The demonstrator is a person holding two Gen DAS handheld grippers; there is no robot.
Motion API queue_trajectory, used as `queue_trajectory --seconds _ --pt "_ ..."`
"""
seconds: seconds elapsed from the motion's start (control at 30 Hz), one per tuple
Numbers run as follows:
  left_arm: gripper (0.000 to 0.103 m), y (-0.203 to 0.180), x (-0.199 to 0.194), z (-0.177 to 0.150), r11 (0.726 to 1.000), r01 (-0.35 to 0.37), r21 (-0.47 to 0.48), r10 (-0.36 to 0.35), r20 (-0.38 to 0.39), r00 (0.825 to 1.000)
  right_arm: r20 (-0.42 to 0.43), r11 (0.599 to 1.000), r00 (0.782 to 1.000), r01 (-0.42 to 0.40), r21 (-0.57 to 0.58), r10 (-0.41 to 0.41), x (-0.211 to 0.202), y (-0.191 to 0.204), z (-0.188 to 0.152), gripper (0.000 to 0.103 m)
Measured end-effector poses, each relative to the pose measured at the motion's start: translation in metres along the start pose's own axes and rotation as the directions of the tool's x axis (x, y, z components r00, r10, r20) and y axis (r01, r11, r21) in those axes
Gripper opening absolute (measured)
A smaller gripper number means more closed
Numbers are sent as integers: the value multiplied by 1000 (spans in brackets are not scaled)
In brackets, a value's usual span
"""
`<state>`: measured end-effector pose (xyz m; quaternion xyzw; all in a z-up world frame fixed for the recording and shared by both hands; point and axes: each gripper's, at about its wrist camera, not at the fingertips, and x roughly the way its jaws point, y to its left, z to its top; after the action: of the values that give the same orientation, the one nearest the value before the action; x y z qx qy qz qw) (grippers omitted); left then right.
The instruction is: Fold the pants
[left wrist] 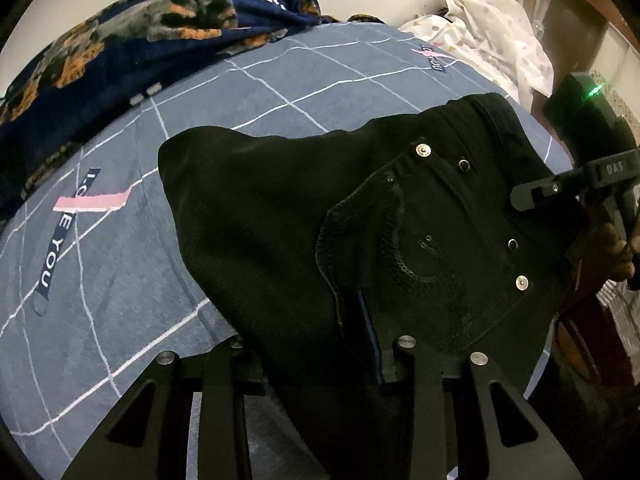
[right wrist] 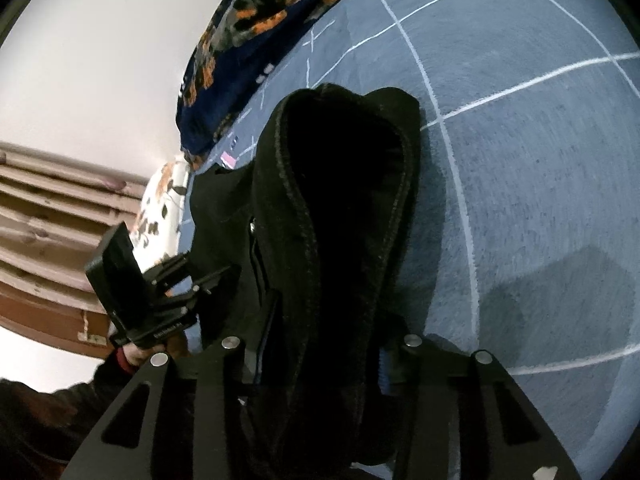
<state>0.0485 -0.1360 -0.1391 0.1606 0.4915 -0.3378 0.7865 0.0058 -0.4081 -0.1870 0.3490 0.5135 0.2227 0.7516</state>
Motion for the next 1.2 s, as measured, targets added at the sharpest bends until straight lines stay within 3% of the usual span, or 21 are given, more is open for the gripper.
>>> queue_trajectory --seconds 0.43,0.67,0.73,0.87,0.93,1.07,1.13,1.2 --pt "25 -5 -15 -1 1000 -15 15 15 27 1000 62 993 993 -102 54 99 -10 7 -5 35" --pt "25 1 -11 -2 1000 24 13 -24 25 999 42 998 998 -41 41 40 -5 2 -4 34" --pt "28 3 -10 -2 1000 28 12 -28 21 999 34 999 999 -33 37 31 -5 0 -4 35" --pt "37 6 -3 -2 999 34 -16 -34 1 999 -5 999 1000 -12 35 12 2 -4 -2 49" --pt "48 8 1 -2 998 45 -34 -46 -13 999 -10 999 1000 -25 31 26 6 -4 -1 50" --pt "51 12 7 -4 993 88 -79 -89 -6 996 -23 1000 1000 -7 -14 6 11 6 0 50" --pt "45 11 5 -5 994 90 -69 -90 8 996 -22 1000 1000 10 -23 -11 12 8 -1 40" --pt "27 10 -2 -6 995 84 -60 -82 32 996 -13 1000 1000 -5 -1 5 11 6 -2 36"
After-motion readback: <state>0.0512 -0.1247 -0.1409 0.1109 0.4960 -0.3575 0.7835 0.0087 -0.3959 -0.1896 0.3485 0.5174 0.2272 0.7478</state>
